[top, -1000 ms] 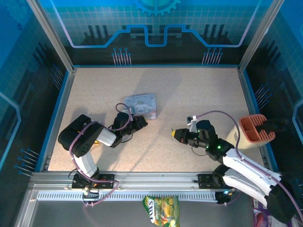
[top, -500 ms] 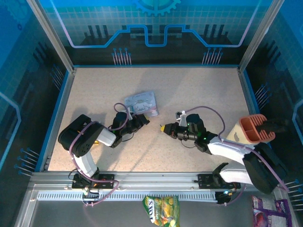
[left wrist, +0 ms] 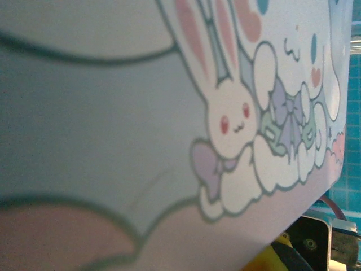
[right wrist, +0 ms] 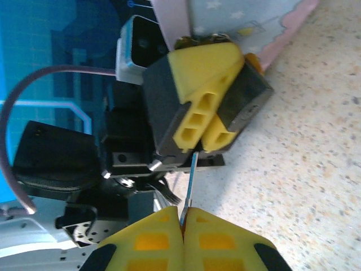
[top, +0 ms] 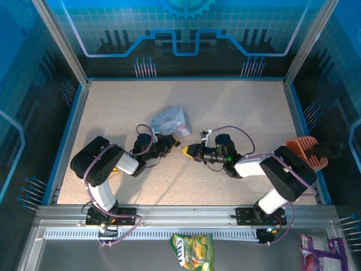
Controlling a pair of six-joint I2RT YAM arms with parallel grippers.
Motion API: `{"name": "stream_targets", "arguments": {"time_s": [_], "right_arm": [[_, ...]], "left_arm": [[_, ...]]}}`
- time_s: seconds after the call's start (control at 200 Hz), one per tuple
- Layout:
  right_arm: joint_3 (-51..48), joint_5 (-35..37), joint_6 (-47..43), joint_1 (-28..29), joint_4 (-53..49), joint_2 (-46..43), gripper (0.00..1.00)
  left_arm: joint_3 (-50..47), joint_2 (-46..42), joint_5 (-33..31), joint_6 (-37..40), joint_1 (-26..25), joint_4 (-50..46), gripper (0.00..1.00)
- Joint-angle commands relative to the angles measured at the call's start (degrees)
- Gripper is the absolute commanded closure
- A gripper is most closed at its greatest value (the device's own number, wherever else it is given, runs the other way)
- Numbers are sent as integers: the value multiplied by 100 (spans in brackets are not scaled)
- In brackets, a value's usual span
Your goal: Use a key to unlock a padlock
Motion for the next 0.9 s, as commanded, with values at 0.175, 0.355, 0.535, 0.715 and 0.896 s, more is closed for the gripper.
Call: {"name": "stream_targets", "arguments": {"time_s": [0.175, 0.355, 0.535, 0.715, 0.896], "right_arm": [[61, -353, 630, -103, 1859, 997, 100], [55, -393, 381, -153, 1675, 1053, 100], [-55, -527, 845, -278, 2774, 1661, 100], [-93, -564, 737, -271, 2876, 1740, 100], [-121, -703, 739, -350, 2973, 1837, 100]], "left_arm": [[-47, 68, 332, -471, 20, 184, 97], [-104, 47, 345, -561, 63, 273, 97], [-134, 103, 368, -711, 81, 497, 97], [-135, 13, 378, -698, 81, 404, 98], [-120, -62, 367, -674, 94, 289, 98]]}}
